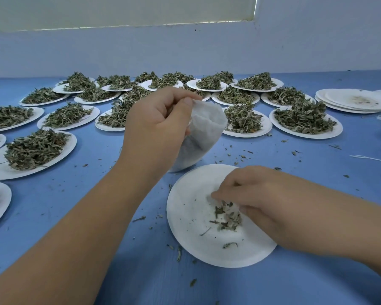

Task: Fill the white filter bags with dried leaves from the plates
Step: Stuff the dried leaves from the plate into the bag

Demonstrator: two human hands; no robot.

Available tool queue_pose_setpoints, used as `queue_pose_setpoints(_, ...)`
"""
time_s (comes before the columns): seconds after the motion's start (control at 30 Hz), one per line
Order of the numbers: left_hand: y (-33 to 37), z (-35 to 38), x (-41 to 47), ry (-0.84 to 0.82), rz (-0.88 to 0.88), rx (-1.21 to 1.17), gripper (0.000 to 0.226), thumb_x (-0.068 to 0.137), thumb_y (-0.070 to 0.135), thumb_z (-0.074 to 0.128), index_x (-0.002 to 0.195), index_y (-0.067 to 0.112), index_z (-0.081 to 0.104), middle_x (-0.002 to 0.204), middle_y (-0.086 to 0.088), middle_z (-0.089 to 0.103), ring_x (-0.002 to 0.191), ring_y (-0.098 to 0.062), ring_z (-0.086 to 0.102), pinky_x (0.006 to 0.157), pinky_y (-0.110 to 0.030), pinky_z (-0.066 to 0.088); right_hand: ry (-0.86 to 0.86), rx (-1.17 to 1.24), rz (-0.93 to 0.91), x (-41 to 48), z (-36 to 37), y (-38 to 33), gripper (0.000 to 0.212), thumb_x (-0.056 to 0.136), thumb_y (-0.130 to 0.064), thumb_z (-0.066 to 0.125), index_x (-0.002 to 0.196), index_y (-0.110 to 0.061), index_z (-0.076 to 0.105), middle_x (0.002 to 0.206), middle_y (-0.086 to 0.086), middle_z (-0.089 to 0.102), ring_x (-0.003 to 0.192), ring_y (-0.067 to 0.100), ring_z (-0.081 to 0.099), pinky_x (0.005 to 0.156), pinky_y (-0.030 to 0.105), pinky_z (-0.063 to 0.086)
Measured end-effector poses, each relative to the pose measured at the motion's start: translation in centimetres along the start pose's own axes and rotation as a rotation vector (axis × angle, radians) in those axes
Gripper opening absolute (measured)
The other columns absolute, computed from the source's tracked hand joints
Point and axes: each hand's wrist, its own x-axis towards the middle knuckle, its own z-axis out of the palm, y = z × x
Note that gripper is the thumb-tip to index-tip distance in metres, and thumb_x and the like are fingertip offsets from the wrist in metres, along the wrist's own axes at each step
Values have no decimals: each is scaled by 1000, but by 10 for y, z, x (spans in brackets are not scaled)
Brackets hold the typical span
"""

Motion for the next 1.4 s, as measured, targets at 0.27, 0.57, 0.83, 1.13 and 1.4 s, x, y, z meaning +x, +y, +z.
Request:
queue_pose_setpoints(0.27,0,0,0,-5,12,20,24,92,13,51,86,27,69,52,19,56,48,4,49,52,-7,37,-117,159,-53,-1,-11,-12,38,86,-15,49,112,-36,69,103,-23,56,88,-13,48,75,8,42)
queue_pose_setpoints(0.57,0,2,-1,-10,-7,13,24,93,14,51,85,29,69,51,19,55,47,2,49,50,-8,37,-167,32,136,3,-24,-16,44,97,-14,44,131,-41,54,110,-22,42,93,-2,45,81,22,42)
queue_pose_setpoints(0.83,0,2,-2,1,-16,16,27,94,11,51,84,29,69,49,16,52,45,0,46,47,-11,36,-244,41,43,3,-21,-25,39,97,-12,48,124,-36,63,103,-19,47,93,-1,44,81,25,44)
queue_pose_setpoints(1.13,-1,2,-2,-4,-14,23,26,94,12,51,85,29,69,50,17,54,47,1,48,49,-9,37,-227,-132,136,-1,-27,-18,38,98,-17,43,125,-38,58,109,-17,44,96,4,48,80,27,45)
queue_pose_setpoints(1.4,0,2,-2,-9,-15,16,27,95,10,51,84,28,69,49,17,52,45,1,46,48,-9,36,-187,66,-5,-6,-24,-14,32,91,-23,50,111,-36,71,96,-19,57,89,-4,49,73,17,44)
